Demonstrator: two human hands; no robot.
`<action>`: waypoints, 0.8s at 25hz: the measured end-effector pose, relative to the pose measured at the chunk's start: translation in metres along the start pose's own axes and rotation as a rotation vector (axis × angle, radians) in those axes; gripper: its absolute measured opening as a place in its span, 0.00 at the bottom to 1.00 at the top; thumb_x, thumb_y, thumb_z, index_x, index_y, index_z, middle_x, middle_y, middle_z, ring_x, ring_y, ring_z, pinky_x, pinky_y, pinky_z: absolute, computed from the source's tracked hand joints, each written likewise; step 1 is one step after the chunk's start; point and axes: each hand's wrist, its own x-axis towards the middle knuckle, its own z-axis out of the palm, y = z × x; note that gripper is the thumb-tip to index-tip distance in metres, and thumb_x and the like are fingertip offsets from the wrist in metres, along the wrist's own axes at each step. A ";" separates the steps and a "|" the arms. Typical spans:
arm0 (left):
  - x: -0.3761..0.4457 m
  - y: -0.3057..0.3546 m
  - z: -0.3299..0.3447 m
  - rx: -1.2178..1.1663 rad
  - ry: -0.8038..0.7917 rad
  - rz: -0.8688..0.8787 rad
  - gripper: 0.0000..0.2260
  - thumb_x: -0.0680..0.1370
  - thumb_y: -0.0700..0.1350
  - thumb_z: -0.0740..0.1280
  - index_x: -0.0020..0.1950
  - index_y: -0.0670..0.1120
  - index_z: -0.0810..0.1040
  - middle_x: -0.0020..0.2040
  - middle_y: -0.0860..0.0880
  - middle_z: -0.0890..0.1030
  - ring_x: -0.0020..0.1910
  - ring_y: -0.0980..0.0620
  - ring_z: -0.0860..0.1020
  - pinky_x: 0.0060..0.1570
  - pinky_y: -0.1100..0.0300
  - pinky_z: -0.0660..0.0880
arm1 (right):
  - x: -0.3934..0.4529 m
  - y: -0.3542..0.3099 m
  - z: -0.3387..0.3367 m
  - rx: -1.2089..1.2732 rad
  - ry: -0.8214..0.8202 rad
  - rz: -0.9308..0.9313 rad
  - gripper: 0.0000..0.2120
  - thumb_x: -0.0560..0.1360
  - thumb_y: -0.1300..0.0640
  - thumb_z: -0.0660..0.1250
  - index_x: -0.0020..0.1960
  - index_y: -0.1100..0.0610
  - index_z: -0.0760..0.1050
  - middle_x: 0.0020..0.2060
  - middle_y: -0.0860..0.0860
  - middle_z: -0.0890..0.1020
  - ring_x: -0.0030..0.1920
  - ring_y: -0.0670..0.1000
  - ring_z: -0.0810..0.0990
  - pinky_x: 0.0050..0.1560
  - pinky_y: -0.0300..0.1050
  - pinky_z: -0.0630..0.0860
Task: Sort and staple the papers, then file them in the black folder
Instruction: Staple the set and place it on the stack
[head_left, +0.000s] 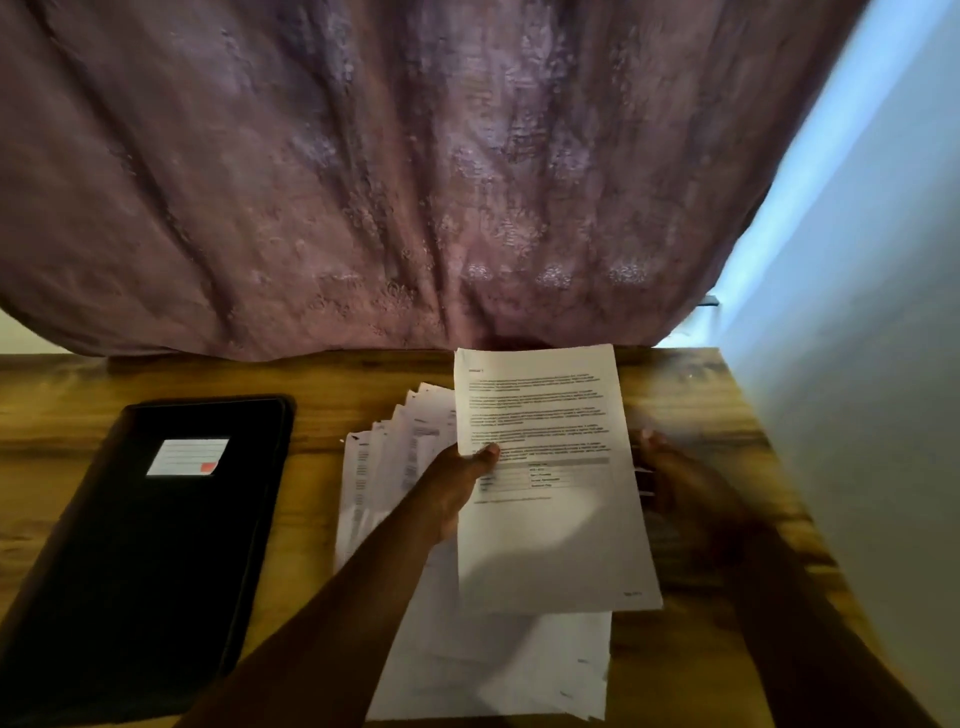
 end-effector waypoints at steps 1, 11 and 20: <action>0.002 -0.002 0.022 -0.019 -0.037 -0.007 0.05 0.81 0.45 0.66 0.54 0.54 0.78 0.56 0.51 0.82 0.56 0.49 0.80 0.56 0.52 0.77 | -0.003 0.000 -0.018 -0.060 0.030 -0.010 0.15 0.78 0.45 0.63 0.61 0.49 0.78 0.56 0.53 0.83 0.56 0.58 0.82 0.59 0.63 0.77; 0.044 -0.044 0.191 0.202 -0.177 -0.163 0.11 0.76 0.45 0.68 0.58 0.52 0.81 0.58 0.50 0.82 0.56 0.48 0.81 0.58 0.44 0.78 | 0.013 0.025 -0.156 -0.797 0.576 -0.025 0.18 0.75 0.64 0.65 0.64 0.54 0.76 0.57 0.55 0.81 0.55 0.59 0.80 0.50 0.42 0.70; 0.050 -0.056 0.225 0.755 0.056 0.095 0.09 0.77 0.43 0.67 0.56 0.46 0.80 0.56 0.49 0.83 0.52 0.50 0.81 0.48 0.58 0.78 | 0.023 0.044 -0.157 -1.013 0.723 0.016 0.12 0.73 0.65 0.61 0.56 0.59 0.68 0.57 0.60 0.75 0.53 0.65 0.77 0.48 0.54 0.76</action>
